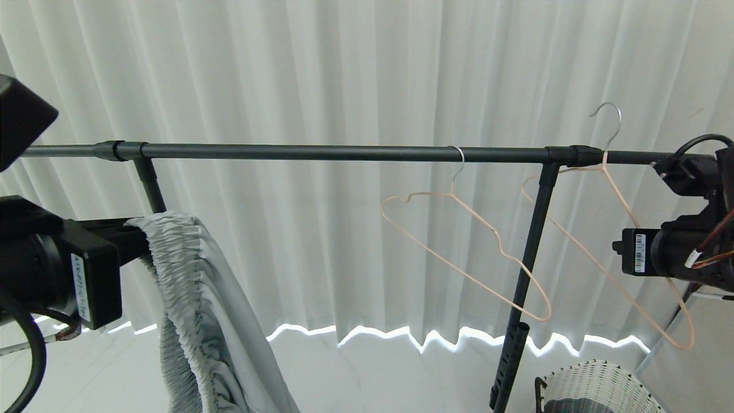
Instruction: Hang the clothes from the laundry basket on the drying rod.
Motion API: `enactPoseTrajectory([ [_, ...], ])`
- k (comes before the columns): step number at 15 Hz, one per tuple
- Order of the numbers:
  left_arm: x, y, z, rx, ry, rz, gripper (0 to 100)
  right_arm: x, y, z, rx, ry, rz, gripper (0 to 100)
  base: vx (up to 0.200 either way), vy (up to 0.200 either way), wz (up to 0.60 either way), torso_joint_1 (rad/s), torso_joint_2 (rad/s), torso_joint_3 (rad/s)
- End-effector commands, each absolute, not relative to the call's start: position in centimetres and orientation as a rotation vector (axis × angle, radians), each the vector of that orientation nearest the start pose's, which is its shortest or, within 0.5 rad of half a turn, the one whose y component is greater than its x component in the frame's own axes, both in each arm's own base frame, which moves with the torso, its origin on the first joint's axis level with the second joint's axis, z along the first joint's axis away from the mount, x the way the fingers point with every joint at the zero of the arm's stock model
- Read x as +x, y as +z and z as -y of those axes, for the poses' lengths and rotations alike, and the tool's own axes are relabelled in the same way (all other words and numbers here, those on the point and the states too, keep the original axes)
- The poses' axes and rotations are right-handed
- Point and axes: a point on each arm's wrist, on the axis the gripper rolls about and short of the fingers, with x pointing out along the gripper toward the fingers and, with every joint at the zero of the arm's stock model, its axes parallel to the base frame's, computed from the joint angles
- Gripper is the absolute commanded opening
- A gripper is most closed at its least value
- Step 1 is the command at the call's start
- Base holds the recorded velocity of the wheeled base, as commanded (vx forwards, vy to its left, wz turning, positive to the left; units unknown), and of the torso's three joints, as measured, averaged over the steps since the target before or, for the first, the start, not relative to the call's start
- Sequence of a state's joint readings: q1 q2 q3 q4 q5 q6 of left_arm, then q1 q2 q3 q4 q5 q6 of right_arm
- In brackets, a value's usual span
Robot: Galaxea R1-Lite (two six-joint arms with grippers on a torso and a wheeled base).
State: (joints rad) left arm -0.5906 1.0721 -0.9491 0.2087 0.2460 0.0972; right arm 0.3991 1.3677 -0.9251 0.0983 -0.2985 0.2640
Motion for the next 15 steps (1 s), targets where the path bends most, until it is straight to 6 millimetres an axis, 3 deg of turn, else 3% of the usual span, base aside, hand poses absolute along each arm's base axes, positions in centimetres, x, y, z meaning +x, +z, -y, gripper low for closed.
enactPoseTrajectory([
  [1,11.2,28.4,6.8,0.24,-0.354,-0.277,0,18.3,24.0,-7.2,0.074,0.027,-0.479,0,-0.2,0.0,0.0,0.002,0.01,0.007],
  [9,11.1,28.0,6.6,0.264,-0.348,-0.283,0,13.1,22.6,-4.9,0.017,0.041,-0.462,0,-0.2,0.0,0.0,0.003,0.0,0.002],
  [15,10.8,27.7,6.4,0.265,-0.345,-0.289,0,11.7,22.5,-4.3,0.02,0.047,-0.44,0,-0.167,0.0,0.0,0.003,0.0,0.002],
])
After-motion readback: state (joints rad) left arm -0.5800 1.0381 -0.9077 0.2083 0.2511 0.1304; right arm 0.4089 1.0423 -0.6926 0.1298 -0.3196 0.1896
